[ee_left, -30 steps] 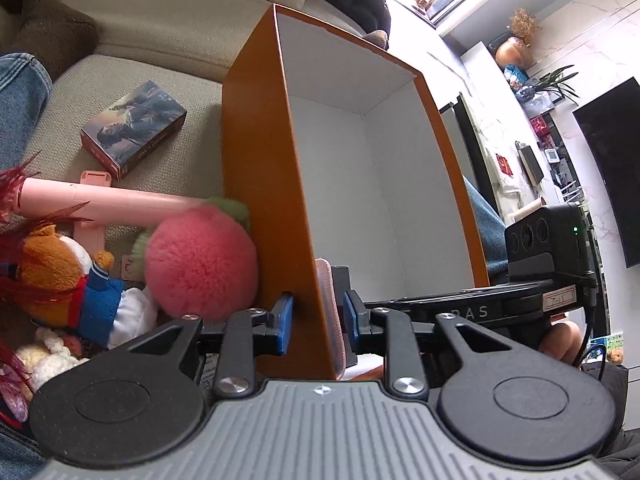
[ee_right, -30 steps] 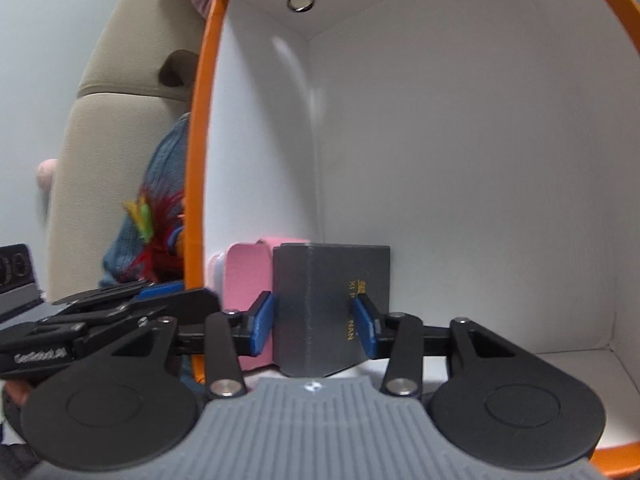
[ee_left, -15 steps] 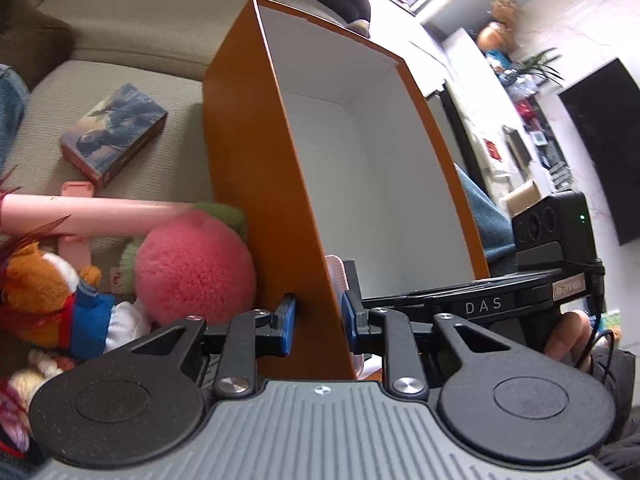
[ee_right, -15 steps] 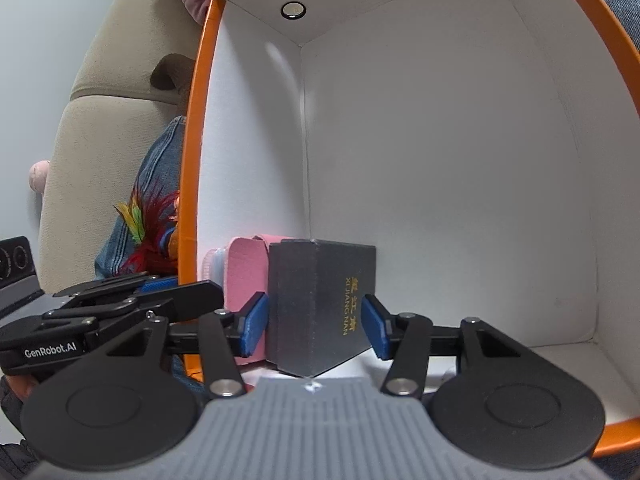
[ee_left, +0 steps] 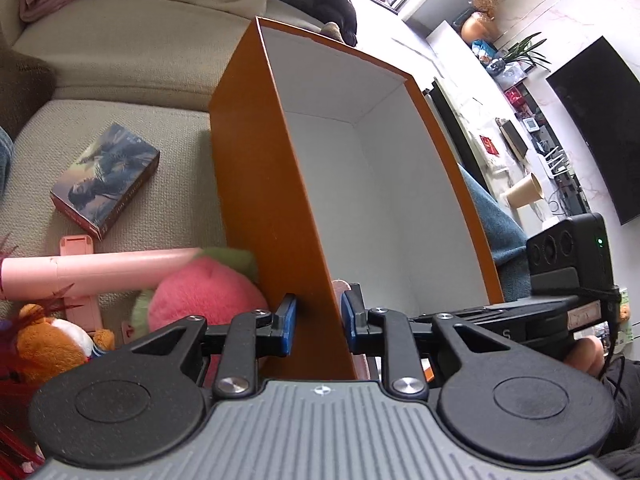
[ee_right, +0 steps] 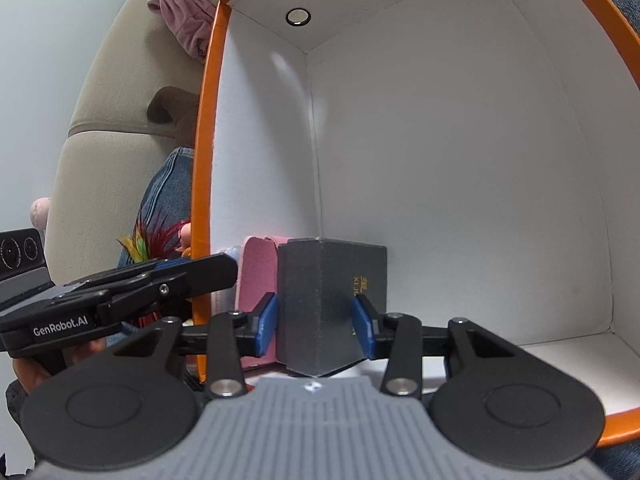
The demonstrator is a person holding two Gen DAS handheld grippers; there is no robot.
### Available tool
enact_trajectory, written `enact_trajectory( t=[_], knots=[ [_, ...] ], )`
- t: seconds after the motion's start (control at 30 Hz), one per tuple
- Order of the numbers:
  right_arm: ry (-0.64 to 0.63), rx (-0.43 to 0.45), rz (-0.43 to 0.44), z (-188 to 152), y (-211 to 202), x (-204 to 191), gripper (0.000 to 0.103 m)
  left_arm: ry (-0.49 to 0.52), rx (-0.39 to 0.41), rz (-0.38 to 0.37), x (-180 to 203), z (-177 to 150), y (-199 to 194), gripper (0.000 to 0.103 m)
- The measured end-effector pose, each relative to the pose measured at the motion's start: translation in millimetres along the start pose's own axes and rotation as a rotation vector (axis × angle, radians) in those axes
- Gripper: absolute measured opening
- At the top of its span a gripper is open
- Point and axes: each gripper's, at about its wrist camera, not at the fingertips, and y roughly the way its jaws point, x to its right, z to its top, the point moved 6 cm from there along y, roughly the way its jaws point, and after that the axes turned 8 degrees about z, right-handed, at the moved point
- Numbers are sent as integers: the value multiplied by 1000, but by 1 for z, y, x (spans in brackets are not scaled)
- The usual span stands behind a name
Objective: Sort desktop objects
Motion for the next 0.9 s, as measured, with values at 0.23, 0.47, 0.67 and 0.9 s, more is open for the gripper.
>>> enact_trajectory(
  t=[0.23, 0.47, 0.67, 0.9],
  knots=[
    [-116, 27, -89, -2, -18, -12, 53, 11, 46, 21, 2, -5, -19, 27],
    [-230, 56, -135, -3, -17, -29, 53, 5, 131, 59, 3, -23, -65, 27],
    [-412, 78, -86, -21, -35, -66, 44, -48, 141, 142, -16, -45, -84, 27],
    [-634, 7, -108, -46, -19, -111, 35, -31, 138, 193, -24, -62, -96, 27]
  ],
)
